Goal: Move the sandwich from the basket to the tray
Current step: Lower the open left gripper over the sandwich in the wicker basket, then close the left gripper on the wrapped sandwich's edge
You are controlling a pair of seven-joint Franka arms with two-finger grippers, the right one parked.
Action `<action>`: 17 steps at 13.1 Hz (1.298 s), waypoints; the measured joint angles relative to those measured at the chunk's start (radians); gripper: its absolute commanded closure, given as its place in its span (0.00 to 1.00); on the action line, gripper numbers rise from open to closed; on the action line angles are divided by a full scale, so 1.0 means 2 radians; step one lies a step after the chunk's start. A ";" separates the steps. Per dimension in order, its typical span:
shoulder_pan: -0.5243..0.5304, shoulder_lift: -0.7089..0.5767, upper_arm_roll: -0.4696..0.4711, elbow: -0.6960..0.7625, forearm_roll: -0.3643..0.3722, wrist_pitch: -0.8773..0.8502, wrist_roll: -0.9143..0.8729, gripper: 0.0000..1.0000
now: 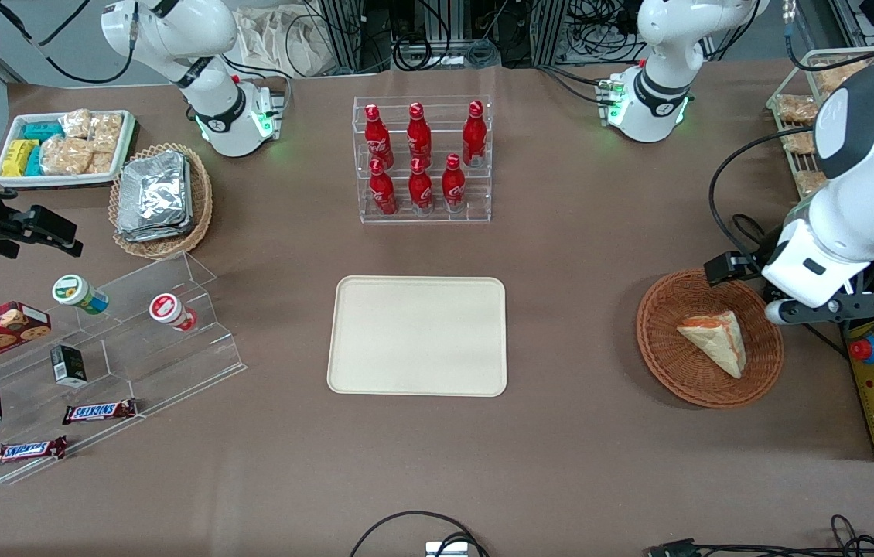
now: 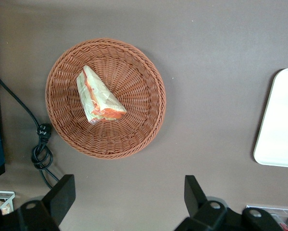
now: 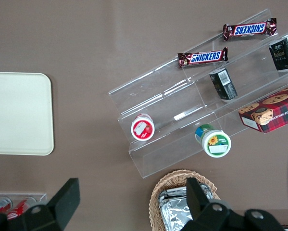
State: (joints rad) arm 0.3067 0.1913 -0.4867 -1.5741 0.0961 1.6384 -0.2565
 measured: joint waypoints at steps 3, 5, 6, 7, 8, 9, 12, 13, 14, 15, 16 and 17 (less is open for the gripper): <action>0.001 0.008 0.002 0.005 0.000 -0.008 -0.003 0.00; 0.001 0.013 0.005 0.006 0.000 -0.010 -0.003 0.00; 0.001 0.021 0.007 0.006 0.000 -0.011 -0.003 0.00; 0.002 0.032 0.010 0.005 0.001 -0.011 -0.005 0.00; 0.004 0.044 0.011 0.005 0.001 -0.010 -0.011 0.00; 0.009 0.055 0.012 0.005 0.001 -0.008 -0.024 0.00; 0.023 0.075 0.012 -0.012 0.001 0.030 -0.108 0.00; 0.028 0.076 0.012 -0.028 0.001 0.053 -0.146 0.00; 0.035 0.076 0.012 -0.046 0.001 0.078 -0.184 0.00; 0.041 0.077 0.012 -0.064 0.000 0.103 -0.221 0.00; 0.047 0.077 0.012 -0.080 0.000 0.127 -0.258 0.00; 0.050 0.077 0.012 -0.094 0.000 0.149 -0.290 0.00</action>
State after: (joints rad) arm 0.4065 0.3450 -0.4624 -1.7614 0.0970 1.9362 -0.8357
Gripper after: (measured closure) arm 0.000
